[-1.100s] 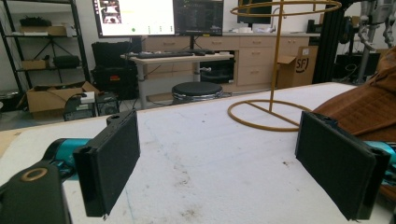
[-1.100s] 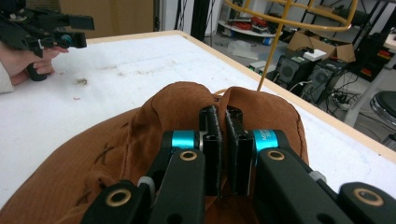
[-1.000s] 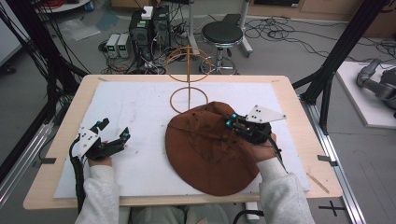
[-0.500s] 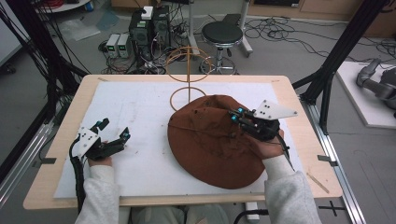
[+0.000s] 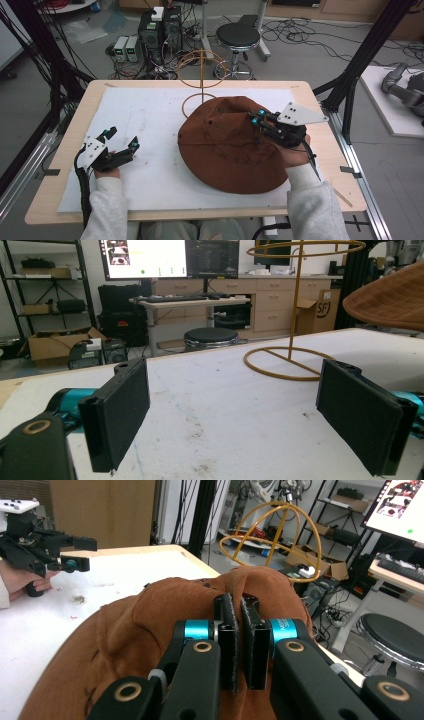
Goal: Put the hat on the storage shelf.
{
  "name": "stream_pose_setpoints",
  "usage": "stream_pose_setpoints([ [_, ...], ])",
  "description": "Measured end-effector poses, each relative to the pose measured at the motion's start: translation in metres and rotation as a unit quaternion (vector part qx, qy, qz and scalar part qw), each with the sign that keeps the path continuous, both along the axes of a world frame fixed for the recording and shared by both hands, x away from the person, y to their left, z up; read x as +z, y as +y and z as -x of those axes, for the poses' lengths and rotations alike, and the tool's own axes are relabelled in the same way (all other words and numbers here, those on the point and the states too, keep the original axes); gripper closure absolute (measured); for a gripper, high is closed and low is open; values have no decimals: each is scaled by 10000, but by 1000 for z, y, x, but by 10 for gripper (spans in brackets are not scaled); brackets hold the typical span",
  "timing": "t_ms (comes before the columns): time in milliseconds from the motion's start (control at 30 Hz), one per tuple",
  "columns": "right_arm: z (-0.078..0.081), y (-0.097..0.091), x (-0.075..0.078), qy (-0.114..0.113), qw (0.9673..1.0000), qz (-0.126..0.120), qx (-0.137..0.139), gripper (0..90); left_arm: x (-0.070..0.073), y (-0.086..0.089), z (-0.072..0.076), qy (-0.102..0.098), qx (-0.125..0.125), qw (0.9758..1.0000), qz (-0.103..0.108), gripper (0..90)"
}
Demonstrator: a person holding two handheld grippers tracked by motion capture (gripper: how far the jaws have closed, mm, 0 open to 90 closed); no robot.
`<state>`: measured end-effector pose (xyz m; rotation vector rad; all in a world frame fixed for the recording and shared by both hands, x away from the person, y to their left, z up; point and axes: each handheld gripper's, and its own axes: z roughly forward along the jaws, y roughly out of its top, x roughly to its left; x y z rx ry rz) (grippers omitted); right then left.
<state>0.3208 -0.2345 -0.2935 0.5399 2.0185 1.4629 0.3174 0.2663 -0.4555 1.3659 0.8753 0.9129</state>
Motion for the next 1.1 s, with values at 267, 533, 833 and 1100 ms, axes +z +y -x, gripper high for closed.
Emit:
stream_pose_setpoints([
  [267, 4, -5, 13, -198, 9998, -50, -39, 881, 0, 0, 0, 0, 3, 10000, 1, 143],
  [533, 7, -11, 26, -327, 9994, -45, -126, 881, 0, 0, 0, -1, 0, 10000, -2, 143],
  [833, 9, -17, 39, -469, 9987, -29, -195, 881, 0, 0, 0, -1, -1, 10000, -2, 143],
  [1100, 9, -22, 48, -593, 9978, -5, -292, 881, 0, 0, 0, -2, -3, 10000, 3, 143],
])
